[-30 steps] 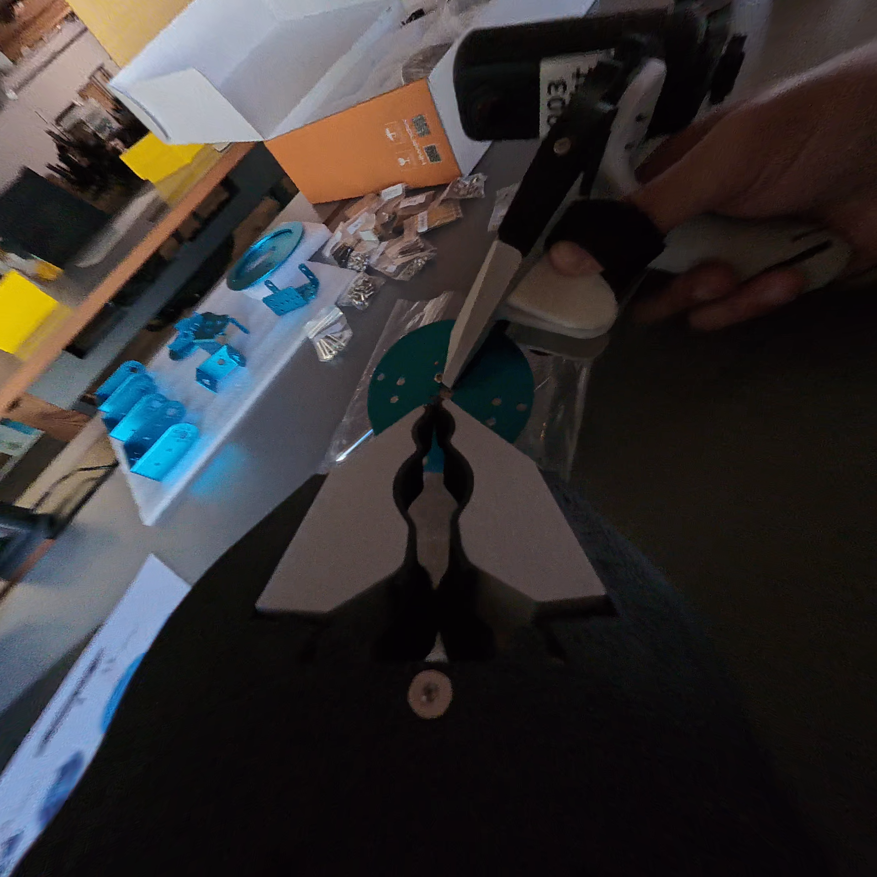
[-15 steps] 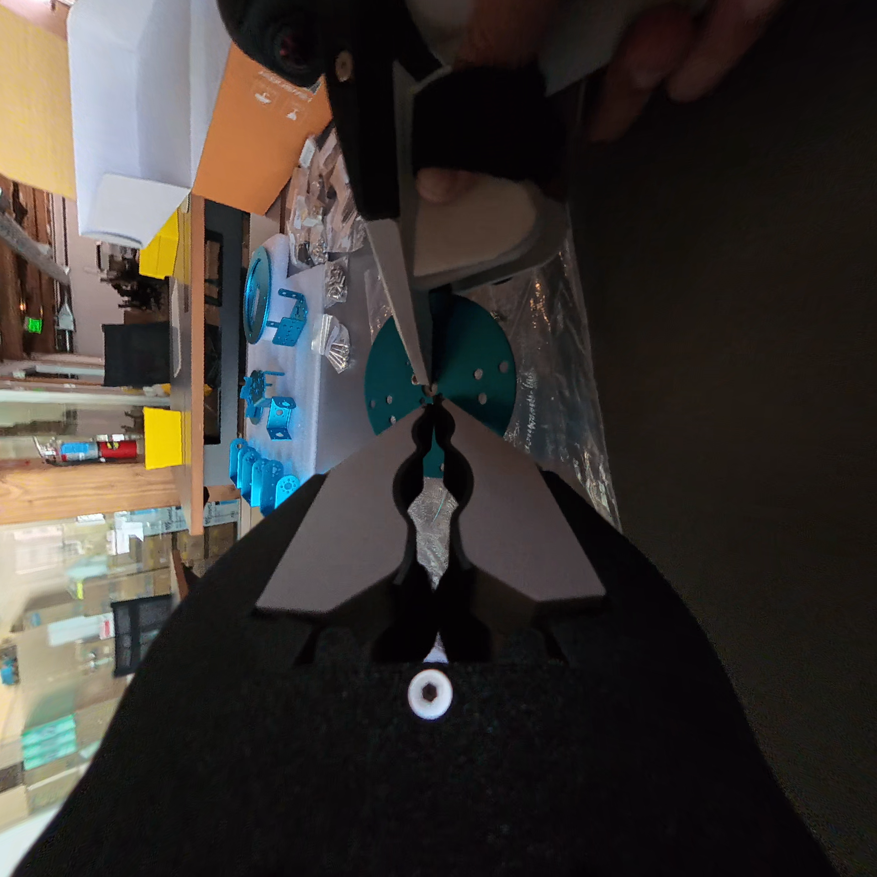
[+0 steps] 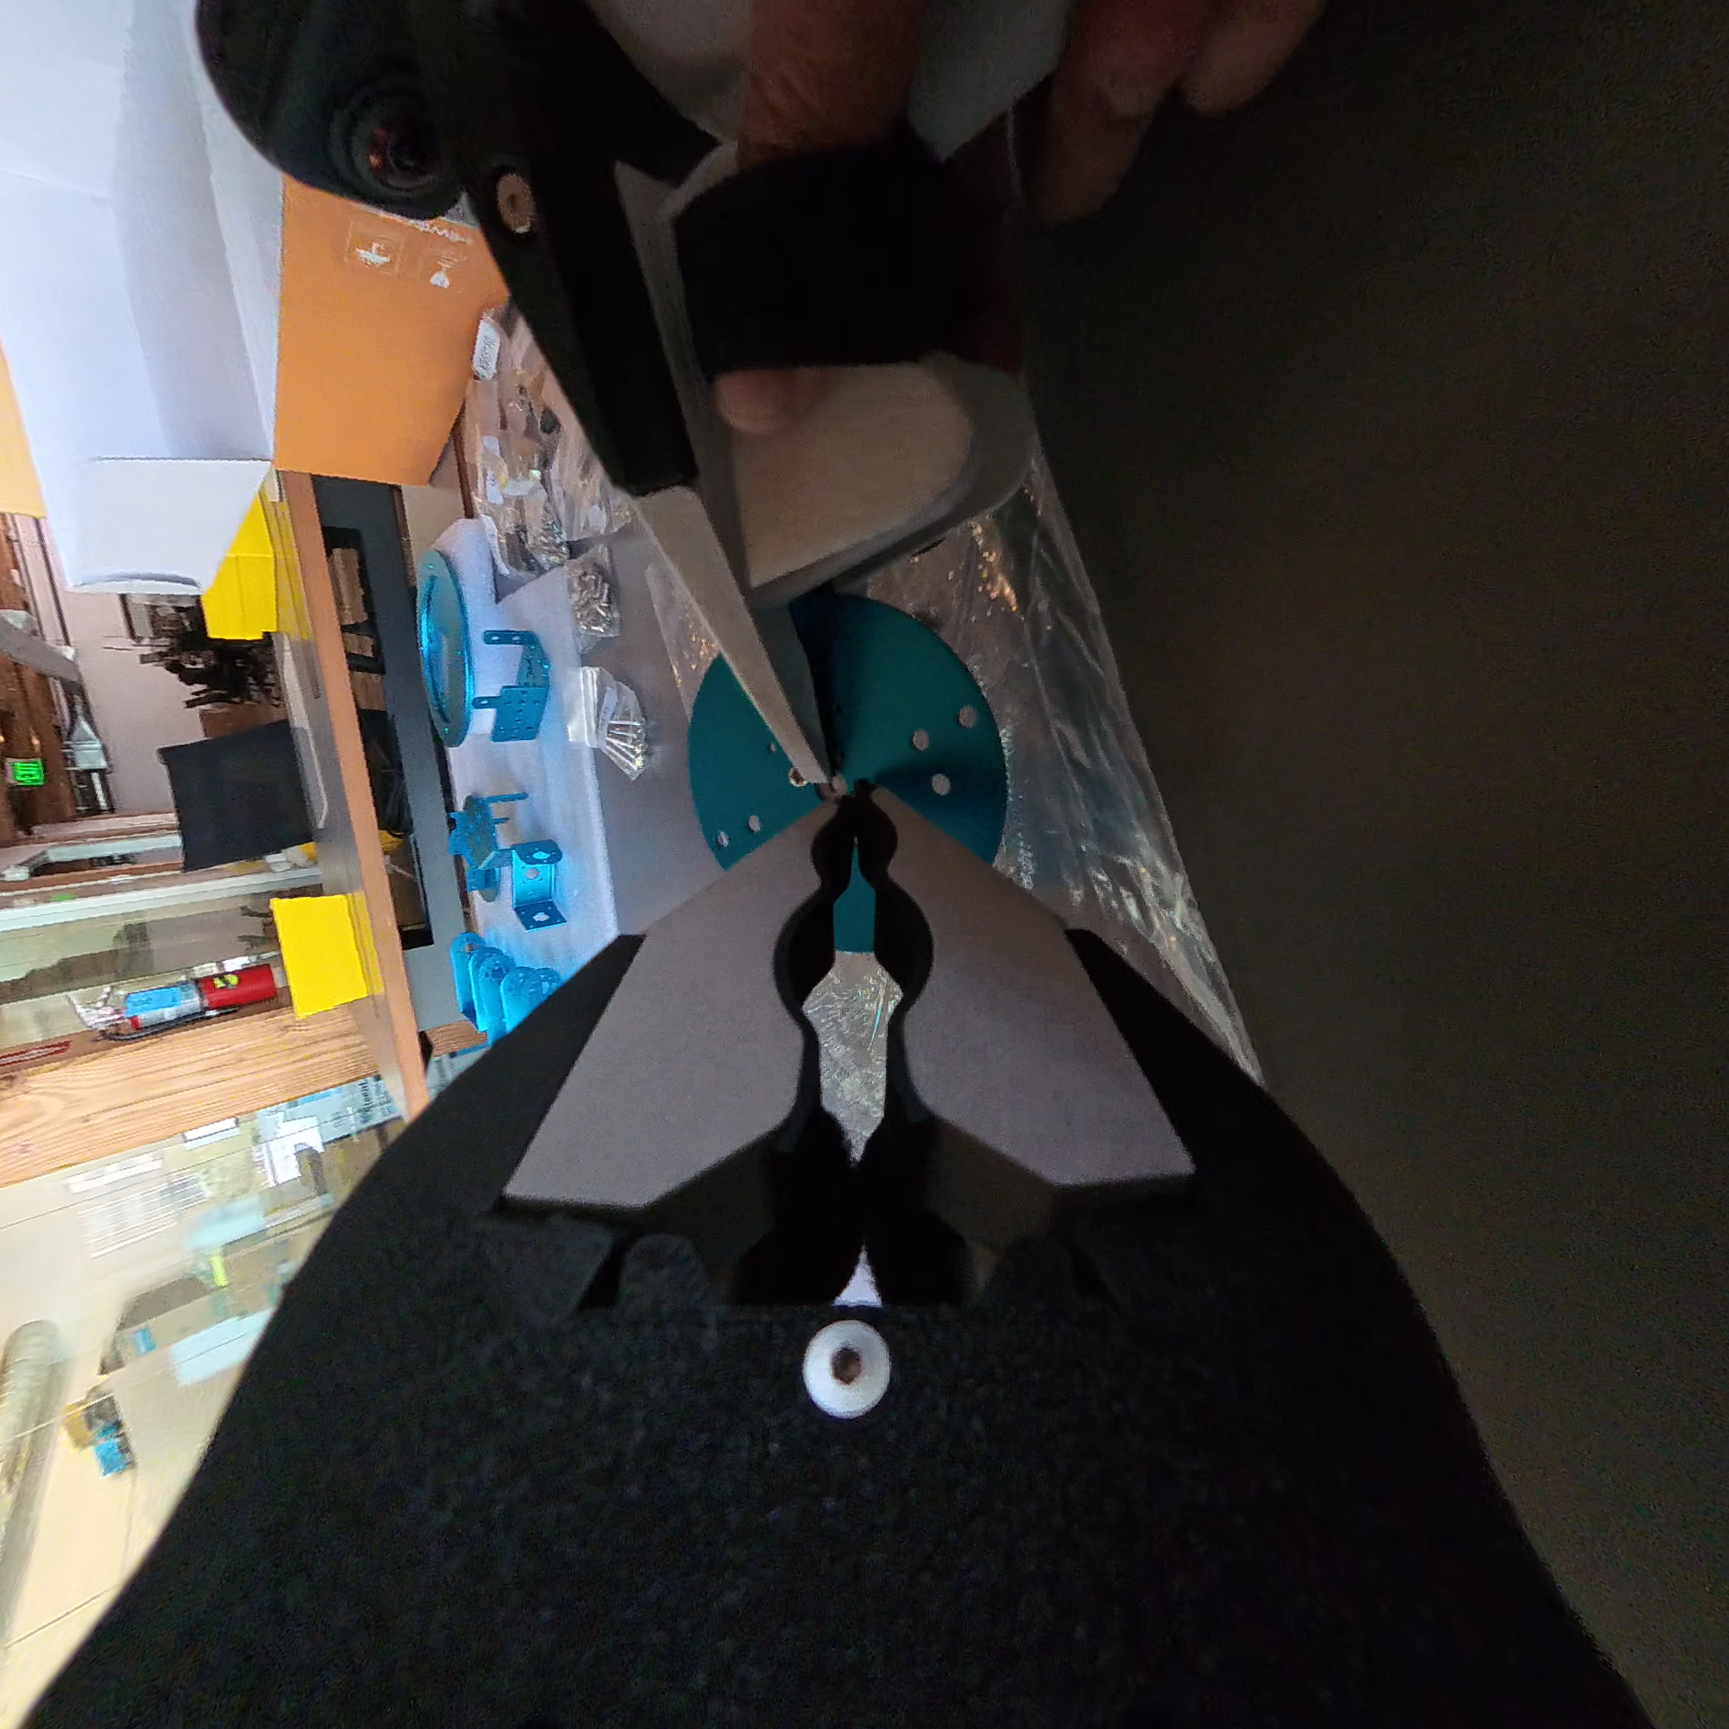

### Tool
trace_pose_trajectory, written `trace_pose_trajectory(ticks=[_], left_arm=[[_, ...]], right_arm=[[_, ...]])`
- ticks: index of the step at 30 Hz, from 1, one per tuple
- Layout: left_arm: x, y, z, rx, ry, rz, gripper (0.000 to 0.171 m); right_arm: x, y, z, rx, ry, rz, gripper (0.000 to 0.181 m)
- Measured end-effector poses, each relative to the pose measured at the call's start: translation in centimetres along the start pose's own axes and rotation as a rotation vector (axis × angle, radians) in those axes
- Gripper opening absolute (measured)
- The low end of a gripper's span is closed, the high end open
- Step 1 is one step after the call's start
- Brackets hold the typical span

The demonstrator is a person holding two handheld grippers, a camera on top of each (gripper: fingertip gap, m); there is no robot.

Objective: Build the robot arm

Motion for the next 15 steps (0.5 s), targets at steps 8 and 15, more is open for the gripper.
trace_pose_trajectory(ticks=[8,15], left_arm=[[-0.37,0.27,0.33,0.054,-0.093,0.12,0.0],[-0.44,0.35,0.48,0.119,-0.187,0.235,0.0]], right_arm=[[-0.37,-0.05,0.25,0.001,0.031,-0.007,0.005],[-0.49,-0.23,0.27,0.002,0.019,0.03,0.004]])
Point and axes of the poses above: each gripper's, where its closed fingertips meet, z back along the fingers, y out of its top, x = y × z across the jaws, the point moved 1 cm from there along z, back along the fingers, and after that the axes turned 4 degrees about -z, right-handed, at the moved point
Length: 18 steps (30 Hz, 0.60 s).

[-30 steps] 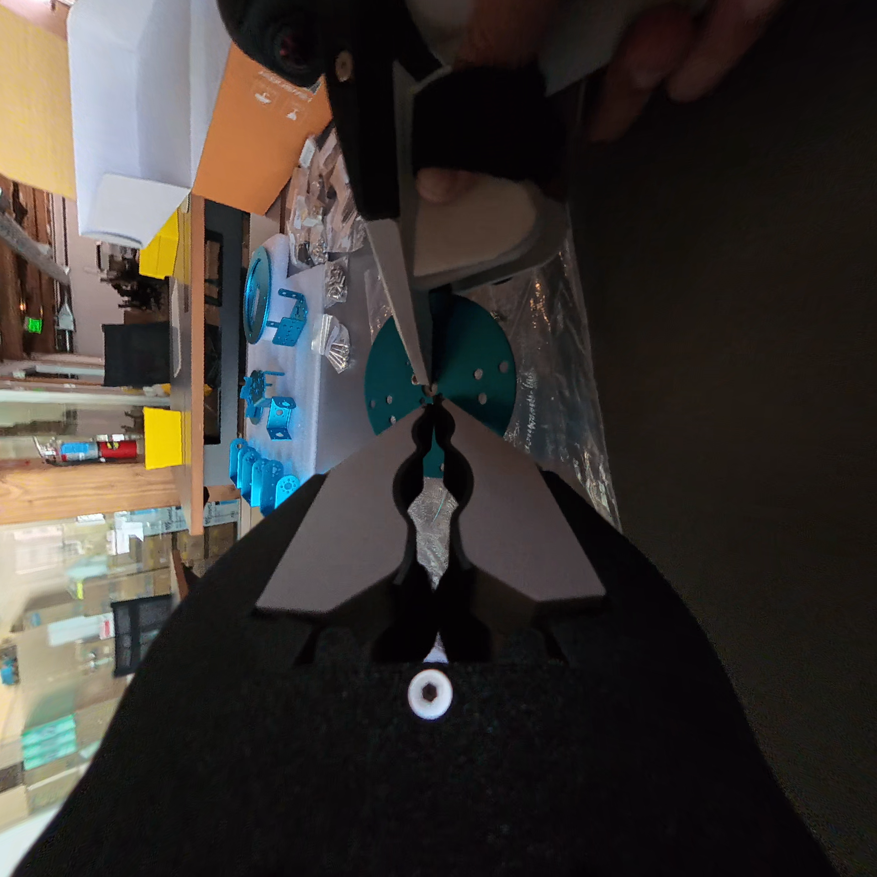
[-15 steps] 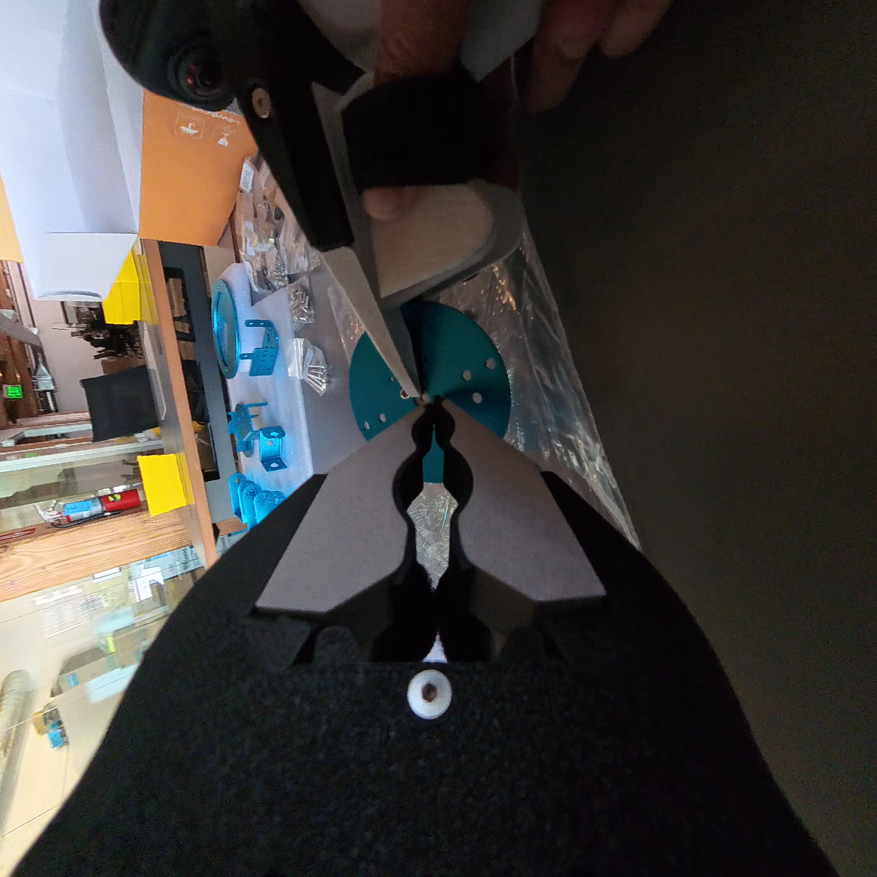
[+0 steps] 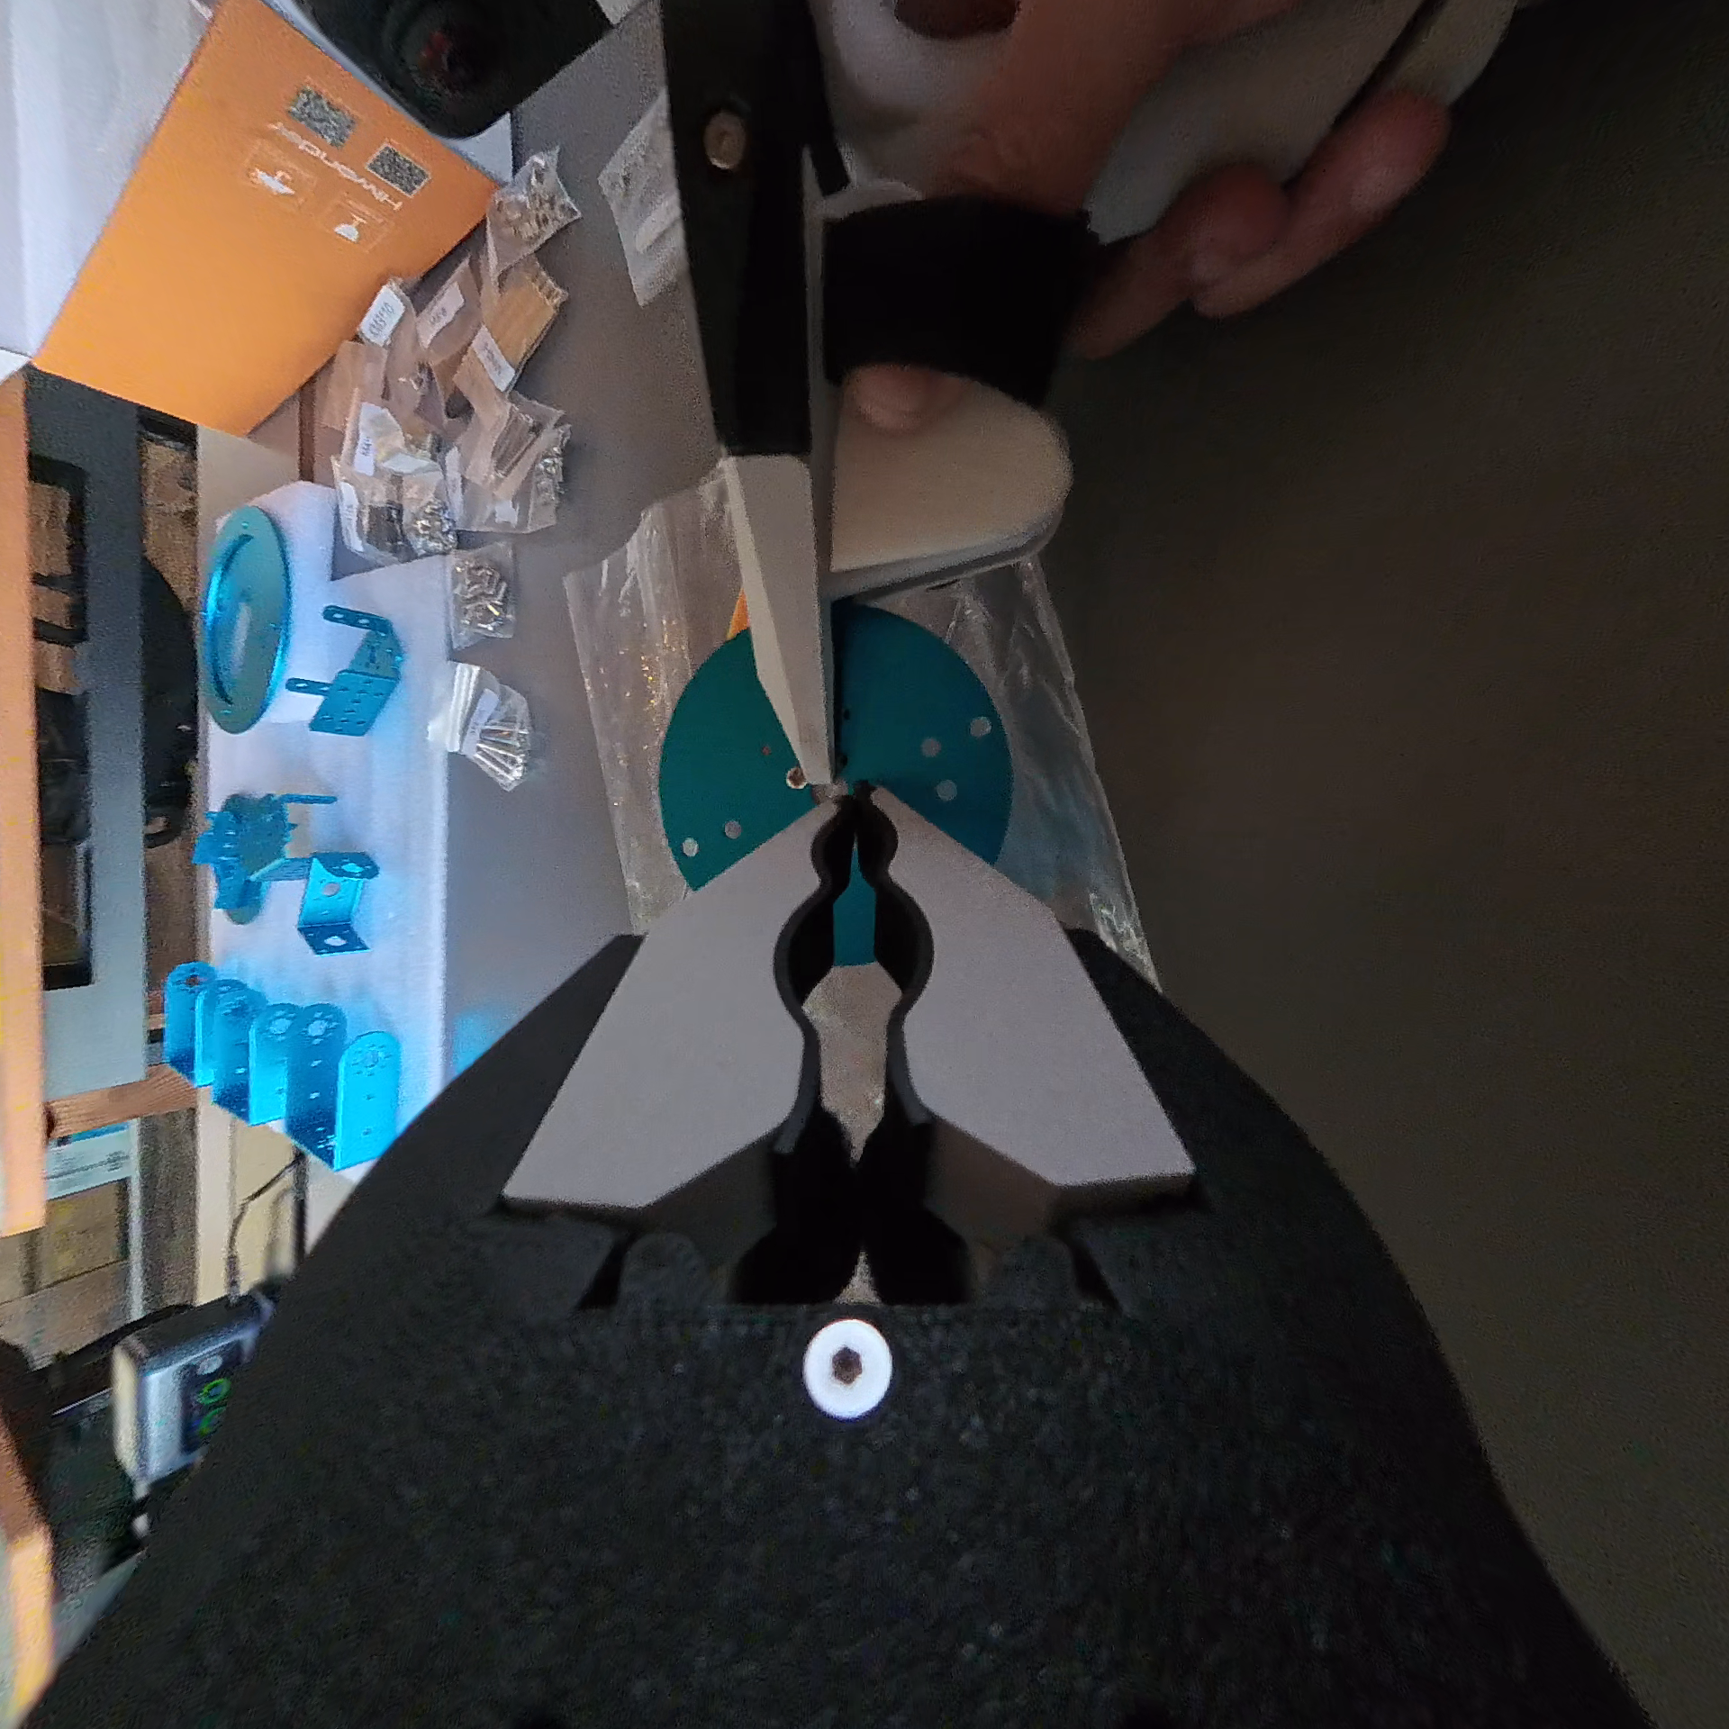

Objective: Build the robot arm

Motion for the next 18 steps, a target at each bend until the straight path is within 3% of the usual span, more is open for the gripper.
trace_pose_trajectory(ticks=[18], left_arm=[[0.21,0.49,-0.41,0.037,-0.044,0.085,0.0]], right_arm=[[-0.18,-0.01,-0.13,0.002,0.015,-0.009,0.004]])
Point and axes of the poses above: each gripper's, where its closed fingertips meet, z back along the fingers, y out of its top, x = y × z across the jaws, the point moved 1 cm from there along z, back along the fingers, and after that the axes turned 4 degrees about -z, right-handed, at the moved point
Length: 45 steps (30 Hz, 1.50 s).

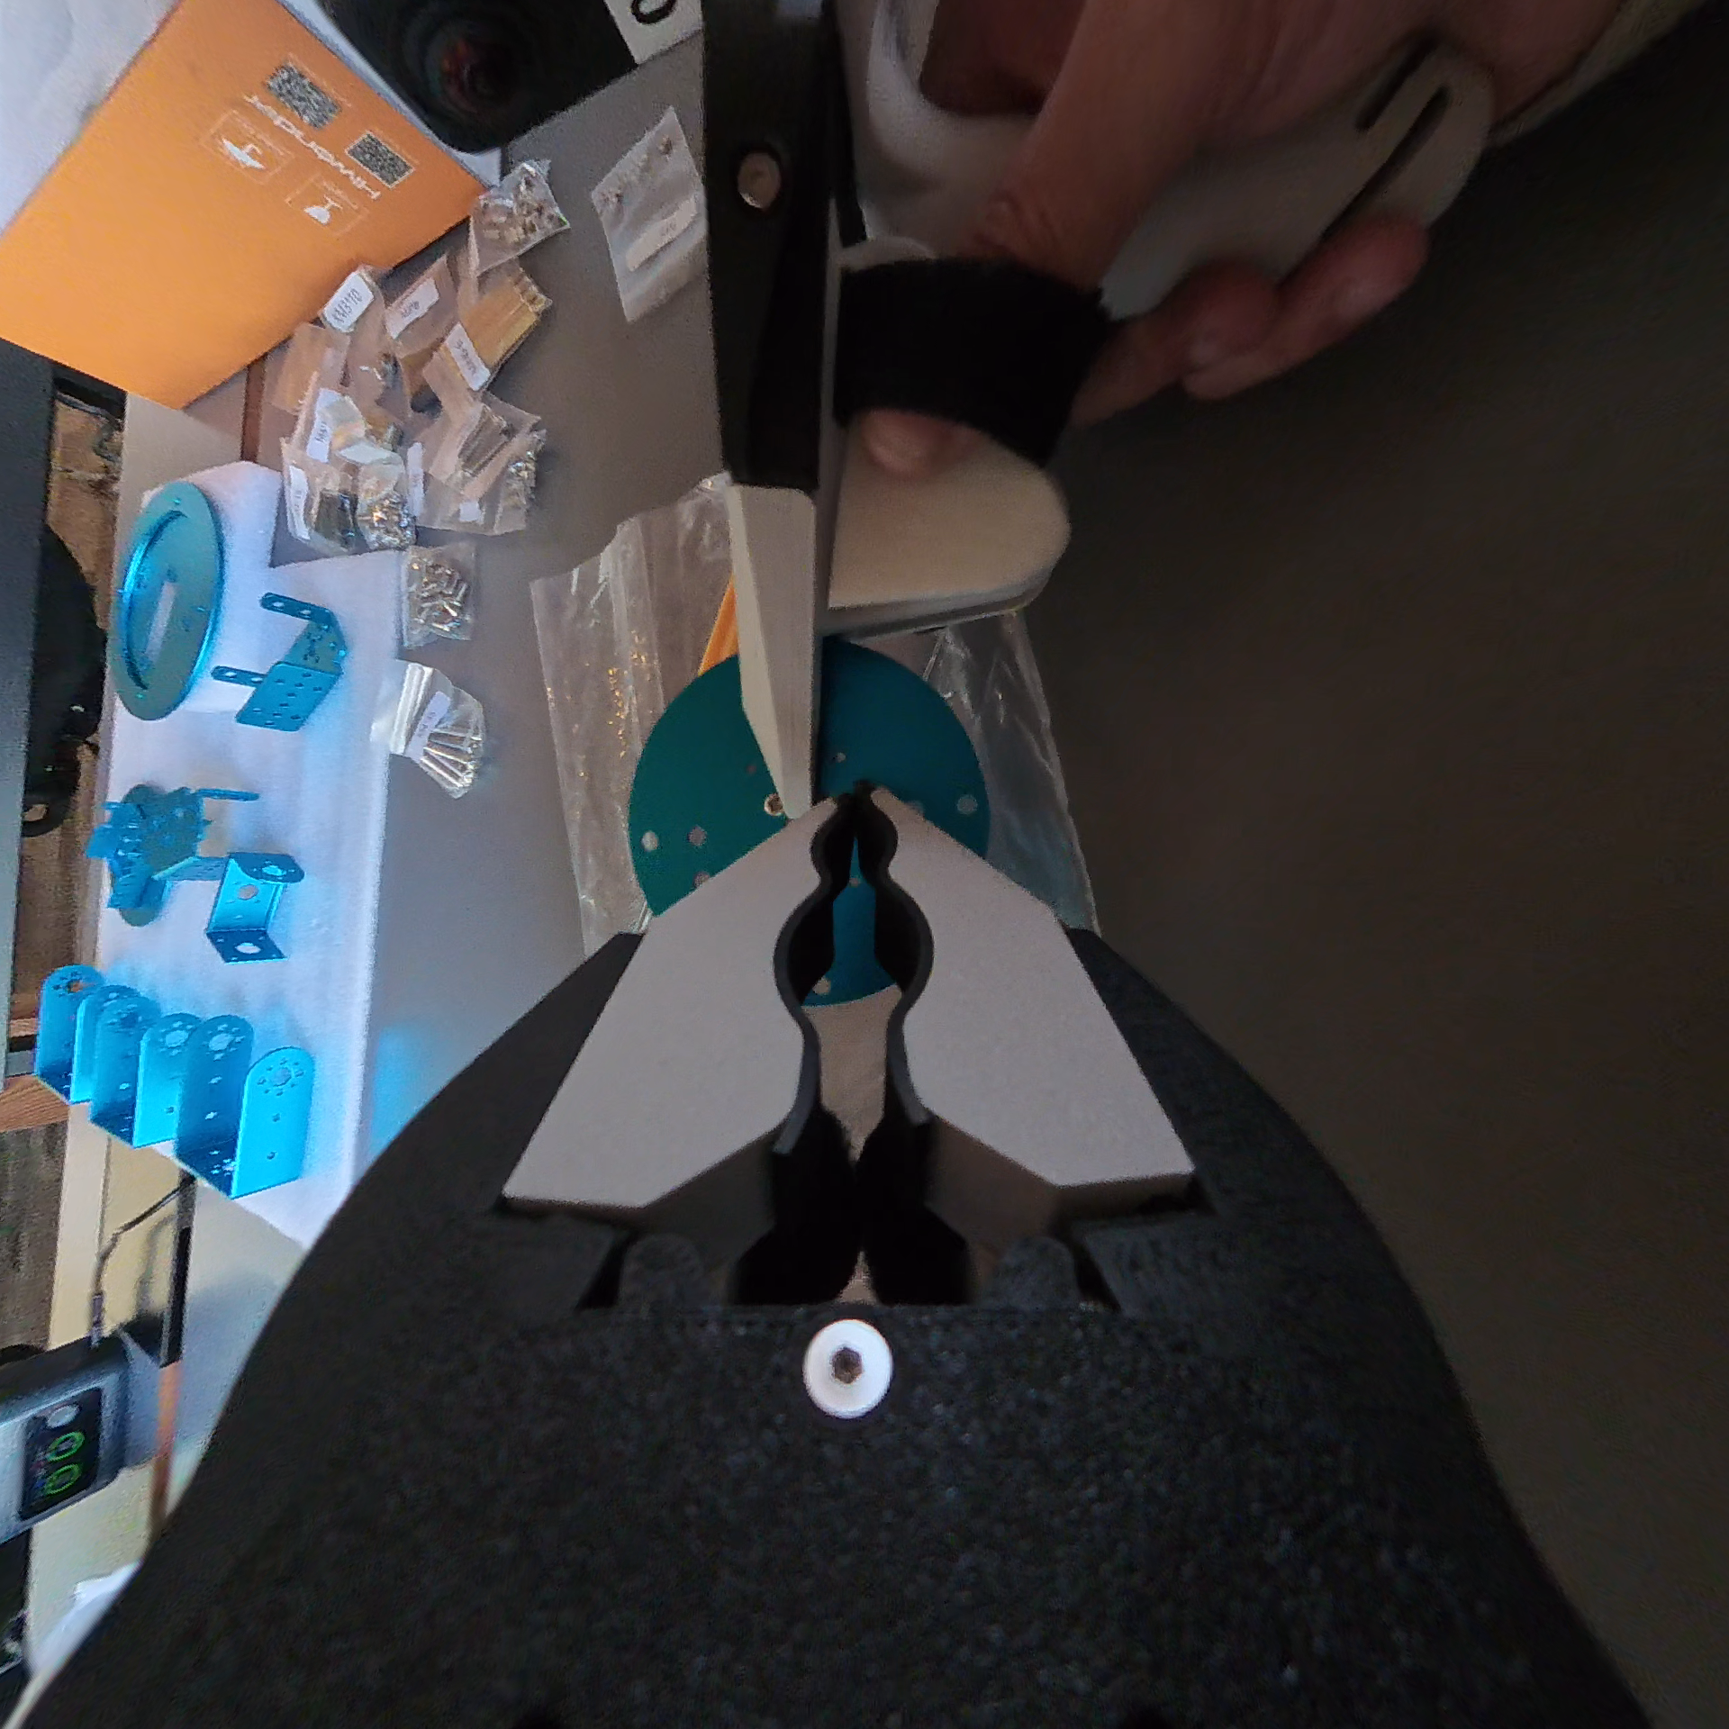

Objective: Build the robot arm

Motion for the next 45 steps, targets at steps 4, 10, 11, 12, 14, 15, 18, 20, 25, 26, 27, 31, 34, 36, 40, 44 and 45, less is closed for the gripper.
trace_pose_trajectory(ticks=[4,10,11,12,14,15,18,20,25,26,27,31,34,36,40,44,45], left_arm=[[0.1,0.1,-0.1,0.015,0.002,0.024,0.0],[0.0,-0.1,0.3,0.048,-0.012,0.095,0.0],[-0.1,-0.3,0.3,0.053,-0.016,0.11,0.0],[-0.1,-0.4,0.4,0.062,-0.021,0.124,0.0],[-0.1,-0.4,0.5,0.081,-0.029,0.149,0.0],[-0.2,-0.3,0.5,0.092,-0.031,0.16,0.0],[-0.6,-0.3,0.7,0.117,-0.034,0.196,0.0],[-0.8,-0.4,0.8,0.125,-0.029,0.21,0.0],[-0.9,-0.8,0.7,0.122,-0.022,0.222,0.0],[-0.9,-0.8,0.7,0.124,-0.023,0.225,0.0],[-0.9,-0.8,0.7,0.125,-0.023,0.225,0.0],[-0.9,-0.6,0.7,0.13,-0.017,0.218,0.0],[-1.0,-0.5,0.7,0.131,-0.009,0.215,0.0],[-1.0,-0.5,0.7,0.131,-0.007,0.218,0.0],[-1.0,-0.8,0.6,0.126,0.0,0.228,0.001],[-1.0,-1.0,0.5,0.126,0.007,0.235,0.0],[-1.1,-1.0,0.6,0.13,0.011,0.236,0.0]], right_arm=[[0.0,0.1,0.1,0.005,0.008,-0.013,0.004],[-0.1,0.3,0.2,0.011,0.022,-0.024,0.004],[-0.1,0.3,0.3,0.013,0.024,-0.025,0.004],[-0.1,0.3,0.3,0.012,0.023,-0.026,0.004],[-0.1,0.3,0.3,0.013,0.025,-0.025,0.004],[-0.1,0.3,0.3,0.011,0.024,-0.026,0.004],[0.0,0.3,0.2,0.01,0.023,-0.026,0.004],[0.0,0.3,0.2,0.009,0.023,-0.025,0.004],[-0.1,0.4,0.2,0.01,0.025,-0.028,0.004],[-0.1,0.4,0.2,0.011,0.025,-0.028,0.004],[0.0,0.4,0.2,0.01,0.025,-0.029,0.004],[0.0,0.4,0.2,0.012,0.022,-0.028,0.004],[0.0,0.4,0.2,0.013,0.022,-0.029,0.004],[0.1,0.4,0.2,0.012,0.021,-0.029,0.004],[0.1,0.5,0.2,0.011,0.023,-0.032,0.004],[0.1,0.5,0.2,0.013,0.022,-0.033,0.004],[0.1,0.5,0.2,0.013,0.024,-0.034,0.004]])
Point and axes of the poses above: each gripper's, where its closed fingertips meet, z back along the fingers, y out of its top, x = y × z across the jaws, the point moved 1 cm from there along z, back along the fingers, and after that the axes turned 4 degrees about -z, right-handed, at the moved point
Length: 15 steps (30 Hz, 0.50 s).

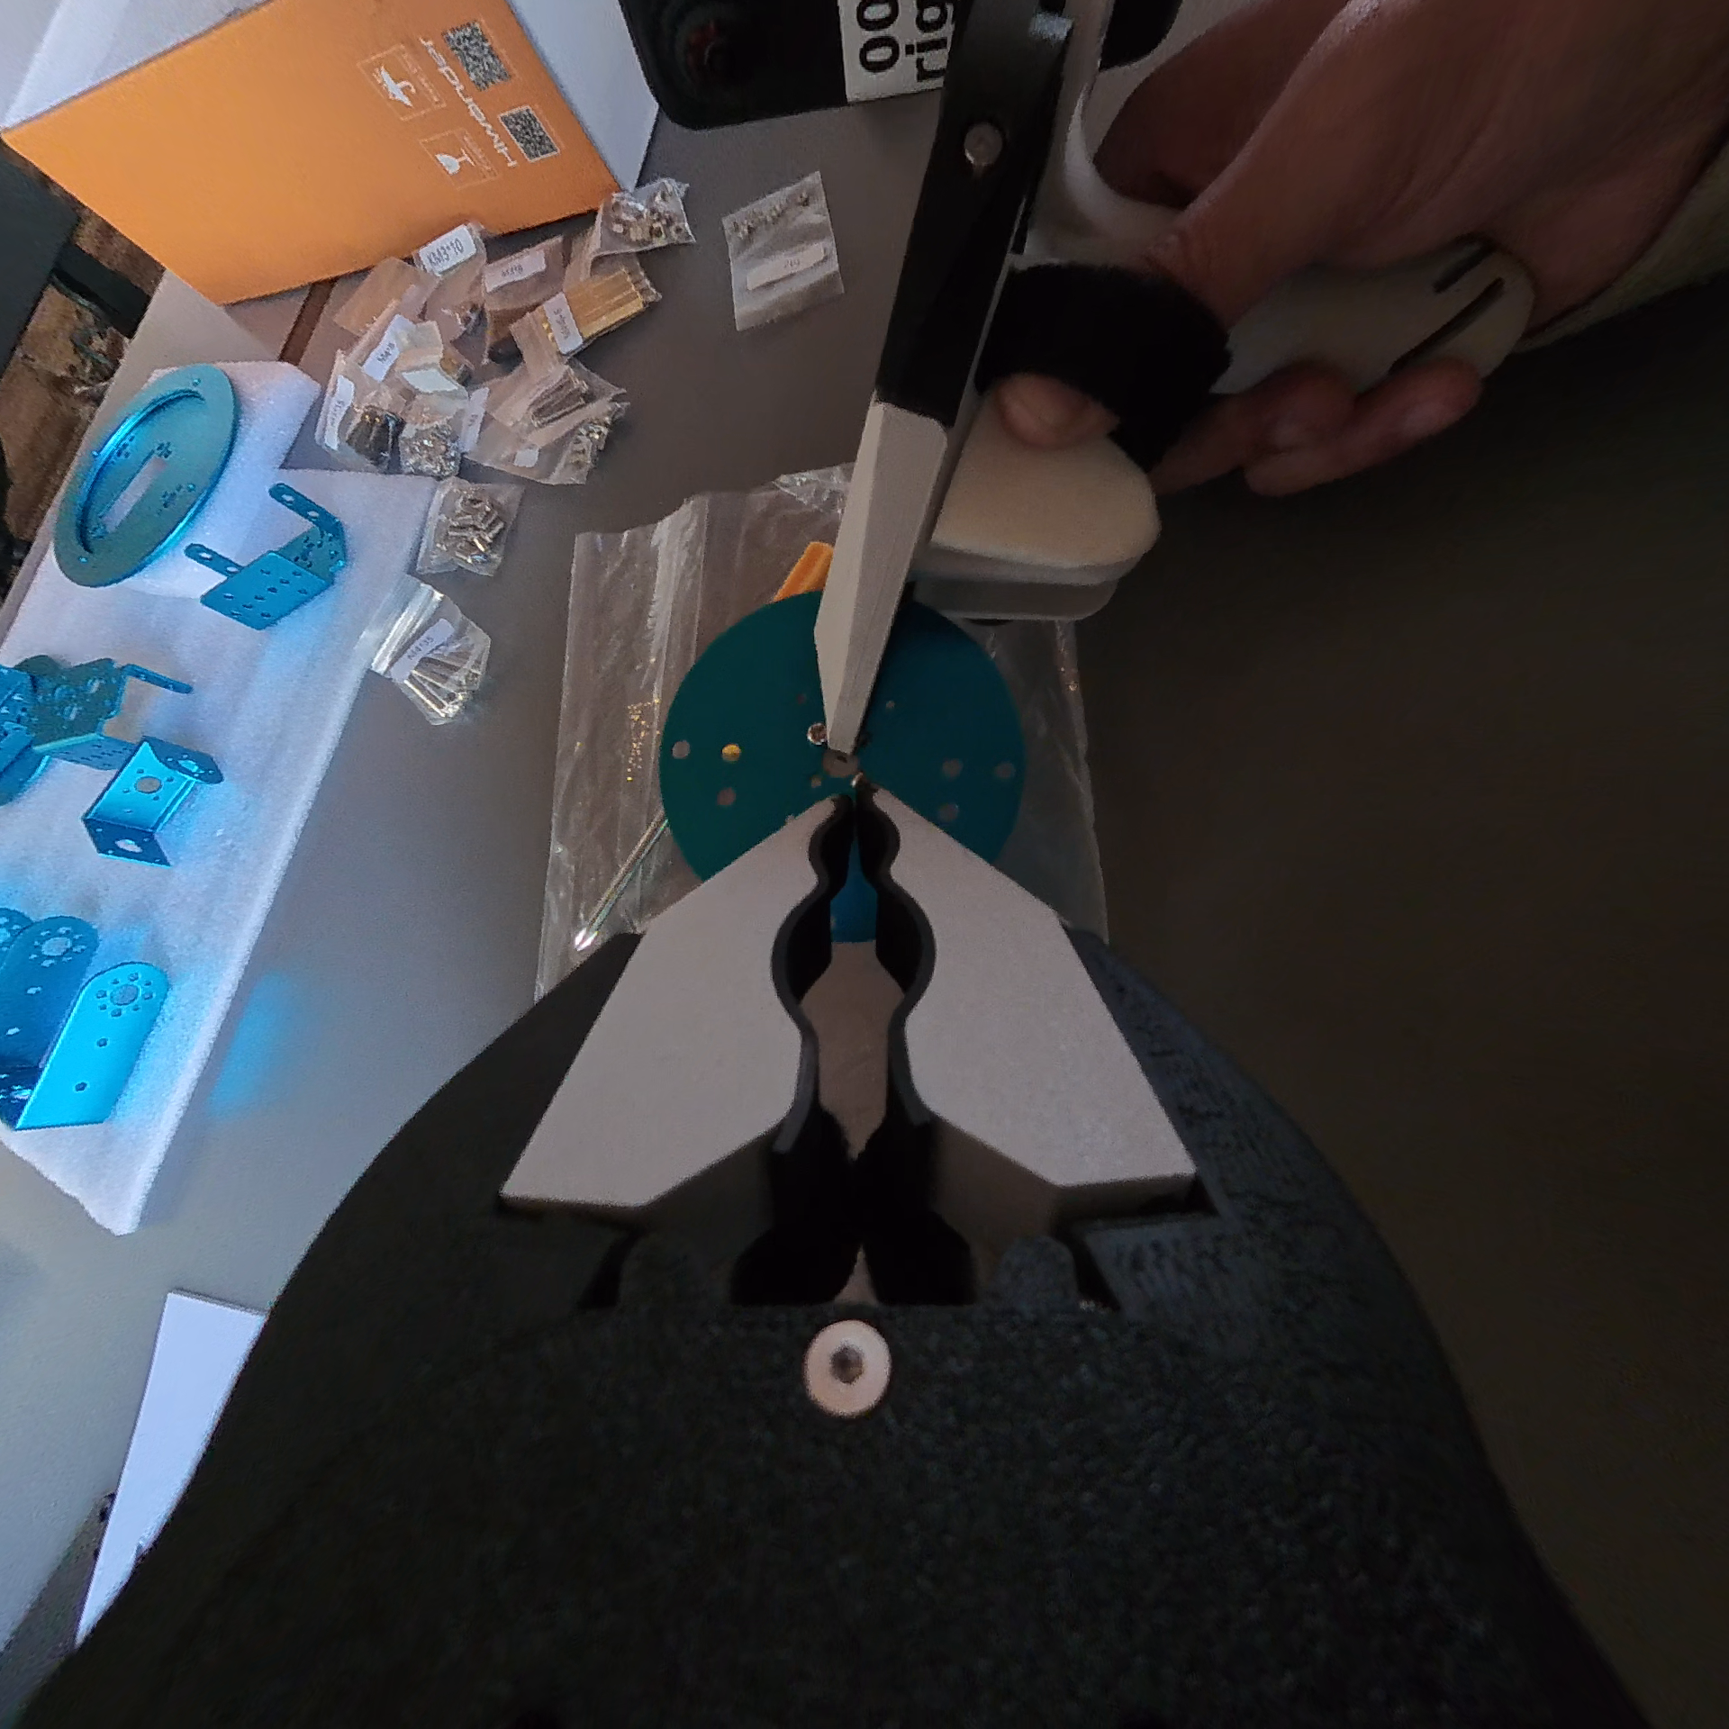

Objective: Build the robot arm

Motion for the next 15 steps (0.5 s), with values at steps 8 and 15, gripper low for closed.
trace_pose_trajectory(ticks=[8,15], left_arm=[[-0.03,-0.07,-0.22,0.009,-0.003,0.039,0.01],[0.37,0.05,-0.66,0.016,-0.013,0.01,0.01]], right_arm=[[0.16,0.02,-0.02,-0.001,-0.011,0.002,0.004],[0.36,-0.05,-0.06,-0.003,-0.03,0.011,0.004]])
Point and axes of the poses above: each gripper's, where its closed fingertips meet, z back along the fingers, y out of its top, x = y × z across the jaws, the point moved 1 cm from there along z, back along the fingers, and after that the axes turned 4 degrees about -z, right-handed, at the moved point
